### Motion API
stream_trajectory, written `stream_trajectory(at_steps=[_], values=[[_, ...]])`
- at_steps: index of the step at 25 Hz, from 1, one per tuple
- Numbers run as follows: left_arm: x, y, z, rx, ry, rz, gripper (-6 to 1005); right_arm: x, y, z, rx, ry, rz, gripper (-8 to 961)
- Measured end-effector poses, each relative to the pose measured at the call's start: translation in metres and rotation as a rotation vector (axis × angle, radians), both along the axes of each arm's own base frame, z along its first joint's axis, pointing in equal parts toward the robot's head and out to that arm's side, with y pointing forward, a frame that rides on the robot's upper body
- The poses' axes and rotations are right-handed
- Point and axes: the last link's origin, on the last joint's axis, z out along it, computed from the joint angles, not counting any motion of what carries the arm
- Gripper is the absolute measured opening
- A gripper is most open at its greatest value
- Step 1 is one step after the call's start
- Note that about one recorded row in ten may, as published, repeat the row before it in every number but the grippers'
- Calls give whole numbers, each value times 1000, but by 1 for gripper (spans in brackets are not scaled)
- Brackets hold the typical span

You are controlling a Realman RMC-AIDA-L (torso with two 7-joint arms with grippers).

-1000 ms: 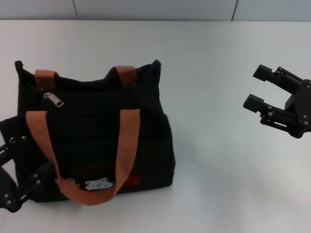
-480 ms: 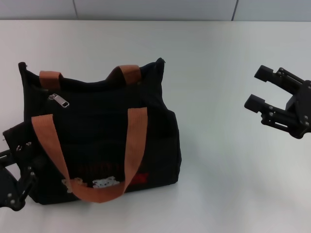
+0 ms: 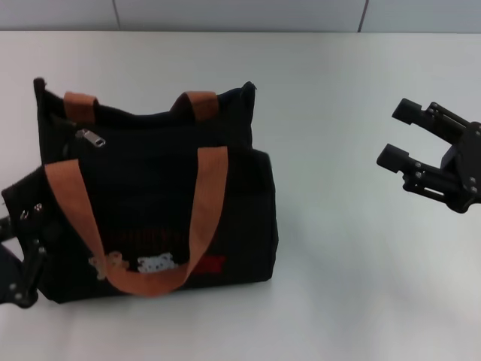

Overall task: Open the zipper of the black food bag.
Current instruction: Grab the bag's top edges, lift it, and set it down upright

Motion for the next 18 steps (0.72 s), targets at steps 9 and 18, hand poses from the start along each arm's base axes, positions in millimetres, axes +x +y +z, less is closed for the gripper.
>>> stream_trajectory(at_steps=[9,18], values=[[16,27,6,100,49,-133,101,0,-2,1,2,7,2,797],[48,68,38,199,134,-382,101,0,-3,1,-1,13,5,795]])
